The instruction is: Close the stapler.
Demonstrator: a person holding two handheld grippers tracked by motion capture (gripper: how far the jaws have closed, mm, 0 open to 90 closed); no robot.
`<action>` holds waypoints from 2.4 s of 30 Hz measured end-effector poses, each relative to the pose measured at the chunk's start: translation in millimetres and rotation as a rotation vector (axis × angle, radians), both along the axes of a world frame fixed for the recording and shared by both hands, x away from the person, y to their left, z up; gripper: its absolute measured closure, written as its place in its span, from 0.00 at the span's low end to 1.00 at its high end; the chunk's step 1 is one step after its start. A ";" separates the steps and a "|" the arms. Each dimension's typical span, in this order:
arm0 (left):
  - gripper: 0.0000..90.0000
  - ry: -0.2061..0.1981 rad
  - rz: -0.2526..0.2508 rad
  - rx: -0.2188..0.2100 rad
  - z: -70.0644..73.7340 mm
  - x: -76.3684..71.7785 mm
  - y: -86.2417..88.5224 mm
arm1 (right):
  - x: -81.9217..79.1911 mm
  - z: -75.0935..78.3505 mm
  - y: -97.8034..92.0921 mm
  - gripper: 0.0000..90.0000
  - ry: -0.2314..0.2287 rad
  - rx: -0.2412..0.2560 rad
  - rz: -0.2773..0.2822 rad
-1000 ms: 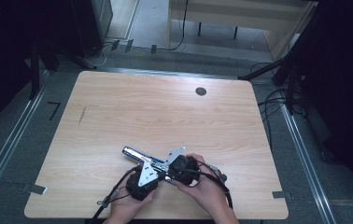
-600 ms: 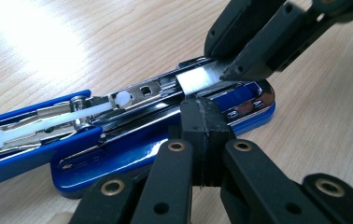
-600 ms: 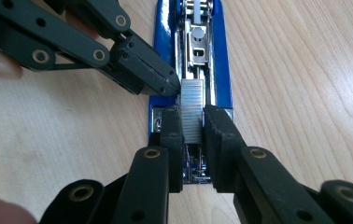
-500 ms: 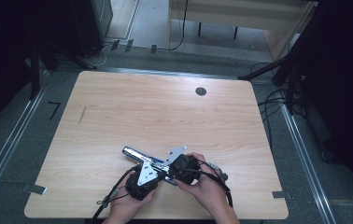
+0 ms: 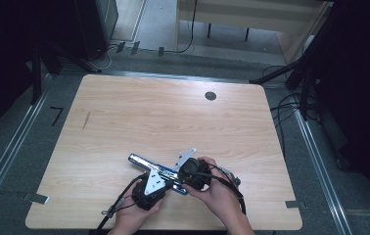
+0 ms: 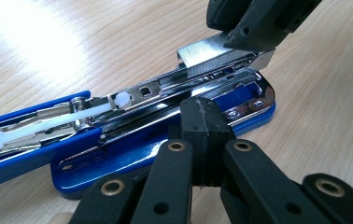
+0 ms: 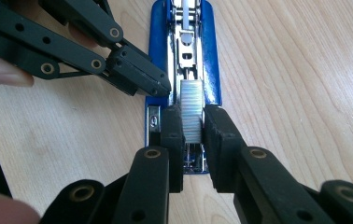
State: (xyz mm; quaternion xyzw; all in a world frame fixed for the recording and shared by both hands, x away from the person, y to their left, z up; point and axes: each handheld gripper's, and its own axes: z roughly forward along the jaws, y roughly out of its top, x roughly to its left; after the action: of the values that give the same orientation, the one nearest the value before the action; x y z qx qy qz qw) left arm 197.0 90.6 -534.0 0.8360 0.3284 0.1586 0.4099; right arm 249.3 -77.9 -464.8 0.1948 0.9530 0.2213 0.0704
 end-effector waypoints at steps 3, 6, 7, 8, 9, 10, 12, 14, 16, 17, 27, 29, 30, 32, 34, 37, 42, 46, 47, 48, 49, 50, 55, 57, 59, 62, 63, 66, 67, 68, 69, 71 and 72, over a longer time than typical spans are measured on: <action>1.00 0.000 0.000 0.000 0.0 0.0 0.0 | 0.6 -0.5 1.5 0.89 0.005 -0.020 0.002; 1.00 0.000 0.000 0.000 0.0 0.0 0.0 | 0.8 -0.6 1.9 0.89 0.008 -0.022 0.000; 1.00 -0.001 0.000 0.000 0.0 0.0 -0.1 | 1.1 -0.6 1.9 0.89 0.012 -0.024 0.002; 1.00 -0.002 0.001 0.000 -0.1 -0.1 -0.1 | 1.1 -0.6 1.9 0.89 0.012 -0.024 0.002; 1.00 -0.002 0.001 0.002 0.0 -0.1 -0.1 | 1.9 -1.3 1.8 0.89 0.013 -0.025 0.008; 1.00 -0.002 0.001 0.002 0.0 -0.1 -0.1 | 1.9 -1.3 1.8 0.89 0.013 -0.025 0.008; 1.00 -0.001 0.001 0.002 0.0 -0.1 -0.1 | 1.8 -1.8 1.8 0.89 0.018 -0.030 0.005; 1.00 0.000 0.000 0.001 0.0 0.0 0.0 | 2.5 -1.9 1.5 0.89 0.026 -0.025 0.007; 1.00 0.000 -0.001 0.001 0.0 0.0 0.0 | 2.6 -1.8 1.4 0.89 0.029 -0.021 0.007; 1.00 0.001 -0.001 0.000 0.0 -0.1 -0.1 | 2.8 -1.8 1.2 0.89 0.030 -0.021 0.008; 1.00 0.001 -0.001 0.002 0.1 0.0 0.0 | 4.6 -2.8 -0.3 0.89 0.047 -0.017 -0.007; 1.00 0.001 -0.001 0.002 0.1 0.0 0.1 | 5.2 -3.2 0.0 0.89 0.044 -0.017 -0.004; 1.00 0.001 -0.001 0.002 0.1 0.0 0.1 | 5.4 -3.3 0.1 0.89 0.045 -0.016 -0.005; 1.00 0.000 -0.001 0.001 0.0 0.0 -0.1 | 5.5 -3.5 0.4 0.89 0.047 -0.014 -0.008; 1.00 0.000 -0.001 0.001 0.0 0.0 -0.1 | 5.4 -3.5 0.5 0.89 0.051 -0.015 -0.011; 1.00 -0.001 0.001 0.003 0.0 -0.2 -0.2 | 6.0 -4.3 0.2 0.88 0.053 -0.011 -0.012; 1.00 -0.001 0.001 0.003 0.0 -0.1 -0.2 | 7.5 -6.9 -0.2 0.88 0.053 -0.008 -0.017; 1.00 -0.001 0.000 0.001 0.0 -0.1 -0.2 | 7.5 -7.9 0.1 0.88 0.057 -0.005 -0.022; 1.00 0.001 -0.001 0.001 0.0 0.0 -0.1 | 7.4 -8.4 0.4 0.88 0.055 -0.003 -0.021; 1.00 0.001 -0.001 0.001 0.0 0.0 -0.1 | 7.4 -8.4 0.4 0.88 0.055 -0.003 -0.021; 1.00 -0.001 0.001 0.003 0.1 -0.1 -0.2 | 7.7 -8.7 0.3 0.88 0.055 -0.001 -0.019; 1.00 -0.001 0.001 0.003 0.1 -0.1 -0.2 | 8.0 -8.6 -0.1 0.88 0.055 0.001 -0.018; 1.00 -0.001 0.000 0.002 0.0 -0.1 -0.2 | 7.3 -5.5 -2.4 0.89 0.058 0.019 -0.020; 1.00 -0.001 0.001 0.003 0.0 -0.1 -0.2 | 7.5 -5.0 -2.9 0.89 0.059 0.022 -0.019; 1.00 -0.002 0.000 0.003 0.1 -0.1 -0.2 | 7.2 -3.0 -3.9 0.89 0.066 0.030 -0.023; 1.00 -0.002 0.000 0.003 0.0 -0.1 -0.2 | 7.2 -2.4 -4.0 0.89 0.069 0.033 -0.019; 1.00 -0.002 0.000 0.003 0.0 -0.1 -0.2 | 7.1 -2.1 -3.8 0.89 0.069 0.033 -0.019; 1.00 -0.001 0.001 0.003 0.0 -0.2 -0.2 | 7.2 -2.8 -3.4 0.89 0.076 0.033 -0.019; 1.00 -0.001 0.001 0.003 0.0 -0.2 -0.3 | 7.4 -3.4 -3.3 0.89 0.077 0.032 -0.019; 1.00 -0.001 0.001 0.003 0.0 -0.2 -0.3 | 7.4 -3.4 -3.3 0.89 0.077 0.032 -0.019; 1.00 -0.002 0.000 0.003 0.1 -0.1 -0.2 | 7.4 -3.4 -3.4 0.89 0.083 0.029 -0.025; 1.00 -0.002 0.000 0.003 0.0 -0.1 -0.2 | 8.0 -4.3 -3.5 0.89 0.089 0.027 -0.026; 1.00 -0.002 0.000 0.003 0.0 -0.1 -0.2 | 8.0 -4.3 -3.5 0.89 0.089 0.027 -0.026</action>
State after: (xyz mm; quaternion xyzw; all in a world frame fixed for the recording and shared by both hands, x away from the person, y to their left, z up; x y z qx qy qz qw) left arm 196.9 90.4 -534.0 0.8366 0.3278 0.1598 0.4088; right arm 257.3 -81.4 -469.2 0.2178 0.9494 0.2243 0.0284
